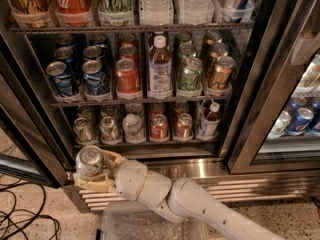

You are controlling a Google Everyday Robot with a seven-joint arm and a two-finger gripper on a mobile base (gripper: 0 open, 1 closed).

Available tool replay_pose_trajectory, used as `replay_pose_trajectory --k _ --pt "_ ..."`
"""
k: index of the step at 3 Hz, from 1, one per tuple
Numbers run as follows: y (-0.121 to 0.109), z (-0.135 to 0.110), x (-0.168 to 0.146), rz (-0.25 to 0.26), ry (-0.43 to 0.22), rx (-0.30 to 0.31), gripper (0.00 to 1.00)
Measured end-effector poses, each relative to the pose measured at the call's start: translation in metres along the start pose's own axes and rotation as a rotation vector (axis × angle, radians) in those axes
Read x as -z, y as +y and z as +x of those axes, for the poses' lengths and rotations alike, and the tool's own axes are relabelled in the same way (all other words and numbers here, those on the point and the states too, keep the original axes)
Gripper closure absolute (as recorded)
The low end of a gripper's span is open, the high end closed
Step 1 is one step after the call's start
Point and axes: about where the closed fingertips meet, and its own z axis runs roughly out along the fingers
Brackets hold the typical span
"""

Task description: Pick 7up can from bottom shelf of fridge

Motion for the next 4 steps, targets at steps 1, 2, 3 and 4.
replay_pose_trajectory --k 1,2,3,4 --pt "0.009 -0.006 0.007 -0.055 0.116 -0.149 1.00" --pt "0.025 -0.026 0.007 -0.120 0.230 -0.152 1.00" --pt "0.044 -0.055 -0.003 -0.191 0.336 -0.006 1.00" --pt "0.056 -0.090 -0.011 -0.213 0.417 0.217 1.00"
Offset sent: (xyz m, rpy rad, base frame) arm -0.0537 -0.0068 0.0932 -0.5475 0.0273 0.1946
